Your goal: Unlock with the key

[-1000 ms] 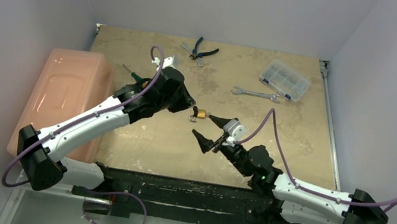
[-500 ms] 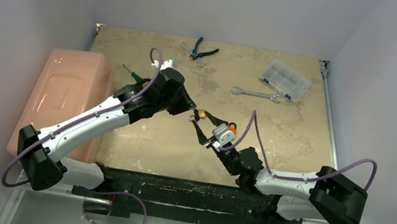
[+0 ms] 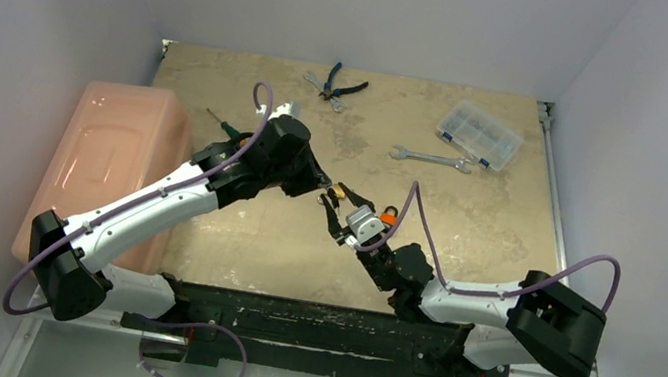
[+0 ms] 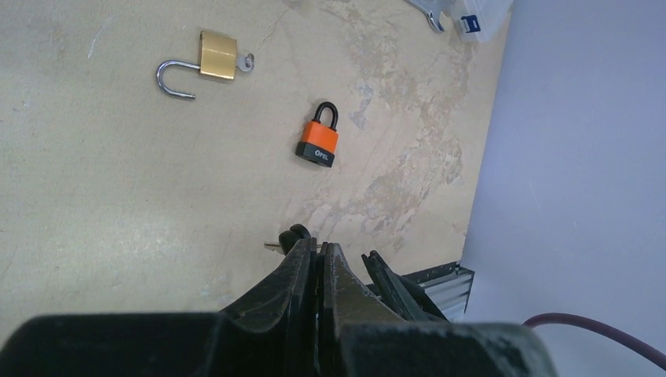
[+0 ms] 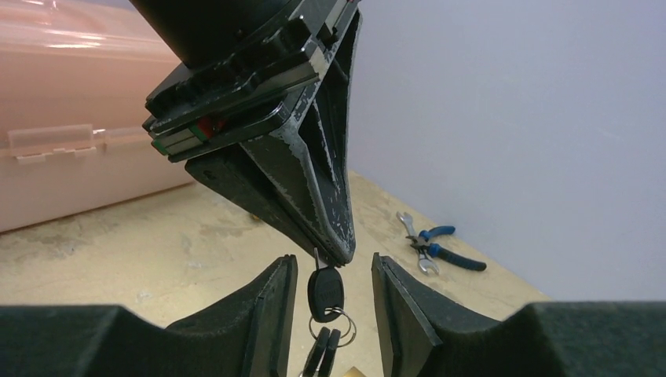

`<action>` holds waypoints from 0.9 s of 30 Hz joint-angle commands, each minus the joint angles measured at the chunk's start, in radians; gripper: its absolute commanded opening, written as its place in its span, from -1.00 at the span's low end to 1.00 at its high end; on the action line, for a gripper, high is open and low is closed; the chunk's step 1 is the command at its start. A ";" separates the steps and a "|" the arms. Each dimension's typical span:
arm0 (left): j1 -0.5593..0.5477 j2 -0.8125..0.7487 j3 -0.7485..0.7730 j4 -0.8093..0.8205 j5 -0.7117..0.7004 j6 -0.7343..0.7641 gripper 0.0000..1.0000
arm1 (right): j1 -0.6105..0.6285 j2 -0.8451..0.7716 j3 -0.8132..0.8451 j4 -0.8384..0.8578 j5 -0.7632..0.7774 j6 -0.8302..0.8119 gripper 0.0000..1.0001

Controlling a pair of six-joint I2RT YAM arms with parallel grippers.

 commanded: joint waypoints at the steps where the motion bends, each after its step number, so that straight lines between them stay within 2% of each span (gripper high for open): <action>1: 0.000 -0.021 0.047 -0.003 0.021 -0.015 -1.00 | 0.008 0.011 0.039 0.048 0.032 -0.037 -0.08; 10: 0.000 -0.027 0.050 -0.004 0.033 -0.017 -1.00 | 0.012 0.031 0.037 0.023 0.061 -0.052 -0.08; 13: 0.000 -0.028 0.050 -0.002 0.043 -0.017 -1.00 | 0.012 0.031 0.037 0.024 0.065 -0.053 -0.16; 27: 0.000 -0.042 0.031 0.015 0.048 -0.024 -1.00 | 0.013 0.031 0.081 -0.073 0.075 -0.052 -0.98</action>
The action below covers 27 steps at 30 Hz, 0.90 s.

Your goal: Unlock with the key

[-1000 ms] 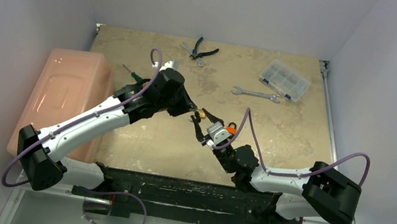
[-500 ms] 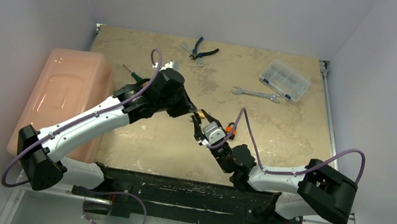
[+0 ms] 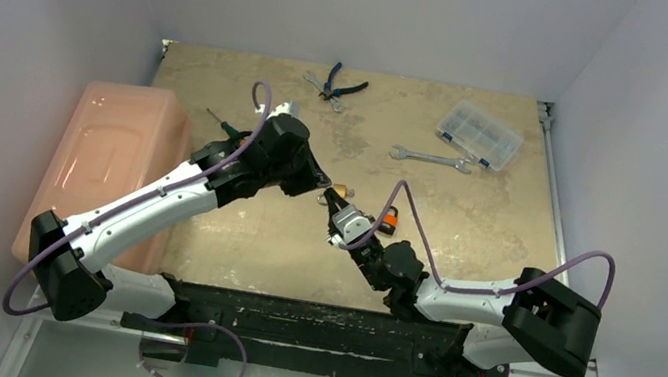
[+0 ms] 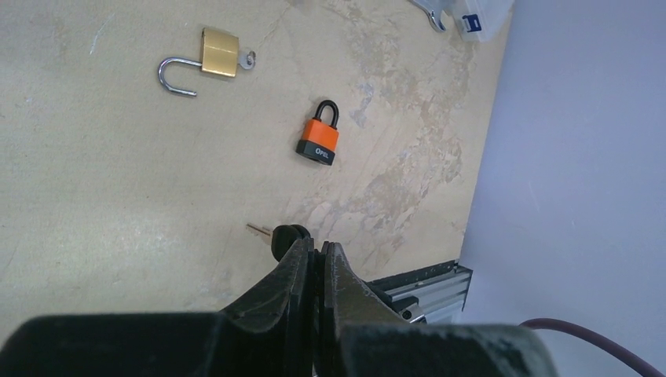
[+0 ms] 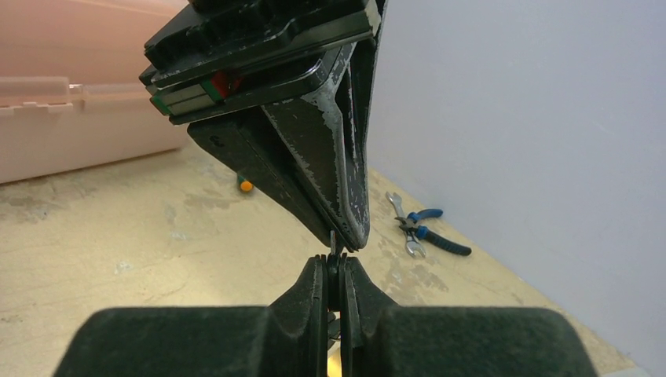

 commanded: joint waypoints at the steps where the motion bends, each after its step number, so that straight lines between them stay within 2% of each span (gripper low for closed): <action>1: -0.003 -0.046 0.019 0.035 0.034 -0.018 -1.00 | -0.002 -0.008 0.045 -0.004 0.028 0.015 -1.00; 5: -0.003 -0.065 0.004 0.052 0.029 -0.013 -1.00 | -0.001 -0.032 0.052 -0.052 0.027 0.044 -1.00; 6: -0.003 -0.071 0.000 0.062 0.031 -0.009 -0.94 | -0.001 -0.042 0.052 -0.063 0.027 0.055 -1.00; 11: -0.003 -0.112 -0.046 0.141 0.044 0.005 -0.38 | -0.001 -0.096 0.033 -0.090 0.003 0.133 -1.00; 17: -0.003 -0.137 -0.064 0.178 0.051 0.040 0.17 | -0.001 -0.139 0.030 -0.150 -0.037 0.202 -1.00; 19: -0.003 -0.144 -0.060 0.186 0.045 0.081 0.25 | -0.002 -0.172 0.028 -0.187 -0.068 0.270 -1.00; 22: -0.003 -0.180 -0.078 0.250 0.037 0.217 0.28 | -0.006 -0.238 0.015 -0.225 -0.092 0.327 -1.00; 25: -0.003 -0.248 -0.145 0.378 0.050 0.356 0.31 | -0.029 -0.299 0.035 -0.336 -0.168 0.410 -1.00; 27: -0.003 -0.291 -0.207 0.460 0.073 0.418 0.41 | -0.055 -0.333 0.057 -0.416 -0.236 0.463 -1.00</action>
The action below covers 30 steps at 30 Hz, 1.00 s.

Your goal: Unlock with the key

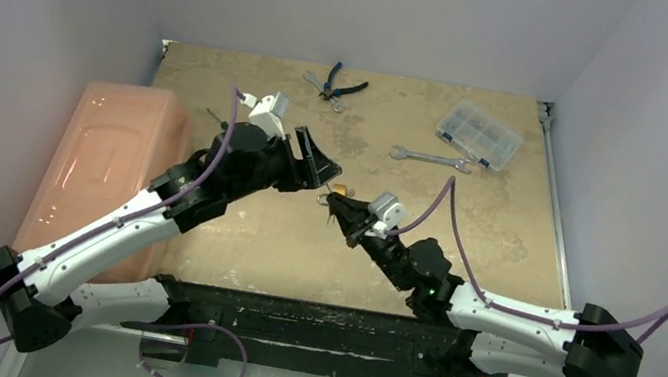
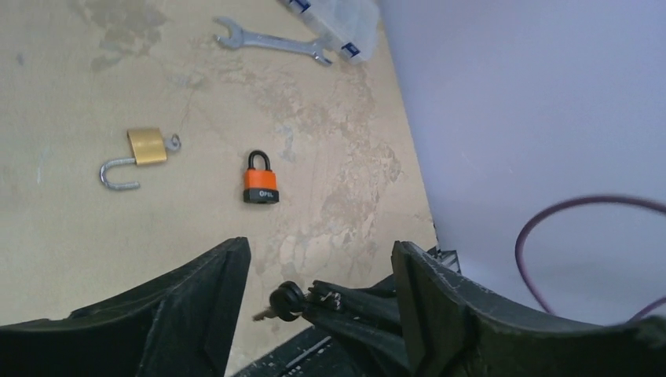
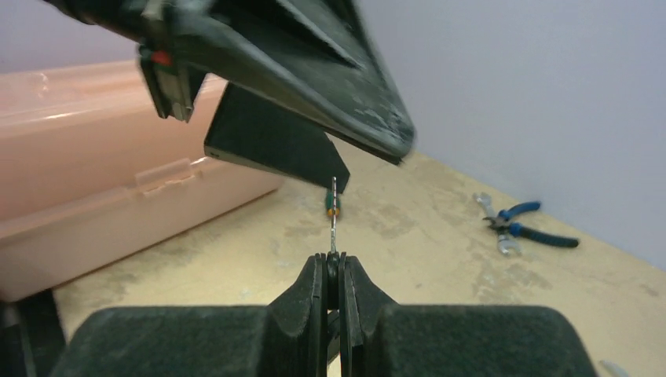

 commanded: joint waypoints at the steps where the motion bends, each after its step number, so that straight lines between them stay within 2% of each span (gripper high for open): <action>1: -0.004 -0.116 -0.098 0.243 0.044 0.221 0.45 | -0.054 -0.086 0.049 -0.153 -0.157 0.182 -1.00; 5: -0.004 -0.138 -0.128 0.325 0.147 0.230 0.49 | -0.142 -0.147 0.057 -0.212 -0.306 0.291 -1.00; 8: -0.004 -0.106 -0.128 0.351 0.211 0.211 0.47 | -0.175 -0.171 0.057 -0.225 -0.346 0.322 -1.00; 15: -0.004 -0.048 -0.160 0.454 0.324 0.168 0.29 | -0.184 -0.199 0.055 -0.209 -0.361 0.342 -1.00; 20: -0.004 -0.017 -0.166 0.459 0.346 0.153 0.12 | -0.190 -0.209 0.046 -0.207 -0.348 0.347 -1.00; 30: -0.004 -0.002 -0.183 0.466 0.352 0.146 -0.02 | -0.209 -0.233 0.044 -0.208 -0.324 0.366 -1.00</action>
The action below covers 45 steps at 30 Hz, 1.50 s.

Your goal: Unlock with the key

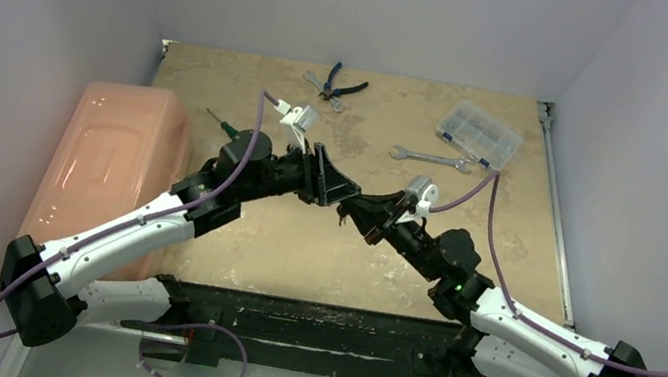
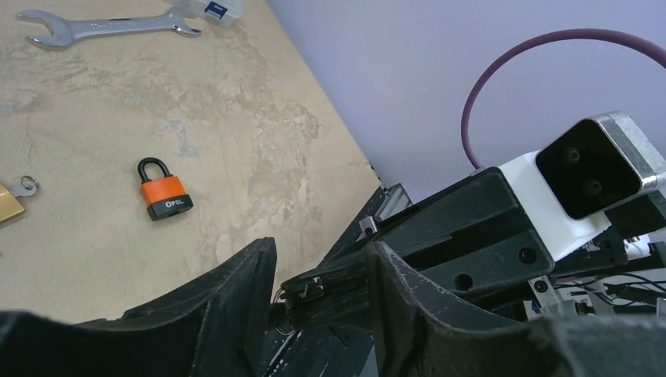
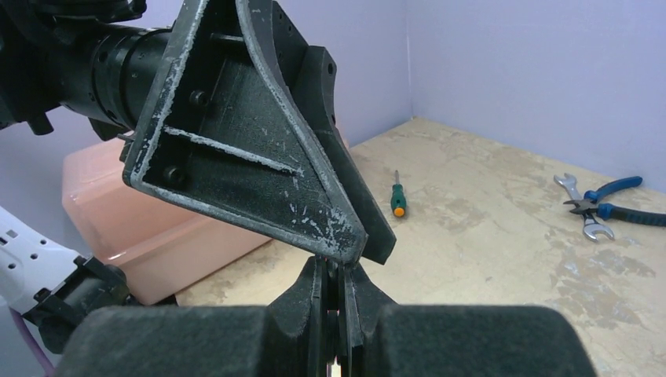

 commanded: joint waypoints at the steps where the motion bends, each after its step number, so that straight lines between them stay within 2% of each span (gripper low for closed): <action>1: -0.002 -0.001 -0.008 0.051 0.011 -0.001 0.04 | -0.007 -0.021 0.033 0.011 0.014 0.024 -1.00; 6: -0.002 -0.014 0.035 -0.068 -0.091 0.065 0.66 | -0.007 -0.062 -0.003 -0.066 0.144 0.065 -1.00; 8: -0.002 -0.012 0.059 -0.121 -0.137 0.103 0.83 | -0.007 -0.087 -0.020 -0.130 0.214 0.087 -1.00; 10: -0.002 0.000 0.075 -0.157 -0.170 0.138 0.89 | -0.007 -0.120 -0.031 -0.201 0.297 0.115 -1.00; 16: -0.002 0.106 0.073 -0.180 -0.238 0.162 0.90 | -0.007 -0.244 -0.008 -0.456 0.533 0.184 -1.00; 24: -0.043 0.374 0.197 -0.224 -0.261 0.185 0.82 | -0.007 -0.371 0.102 -0.710 0.653 0.236 -1.00; 32: -0.119 0.656 0.395 -0.298 -0.353 0.218 0.77 | -0.007 -0.433 0.173 -0.813 0.687 0.240 -1.00; 38: -0.144 0.801 0.494 -0.310 -0.394 0.250 0.66 | -0.007 -0.472 0.213 -0.900 0.761 0.265 -1.00; 45: -0.178 0.936 0.638 -0.388 -0.458 0.281 0.67 | -0.007 -0.529 0.198 -0.907 0.767 0.267 -1.00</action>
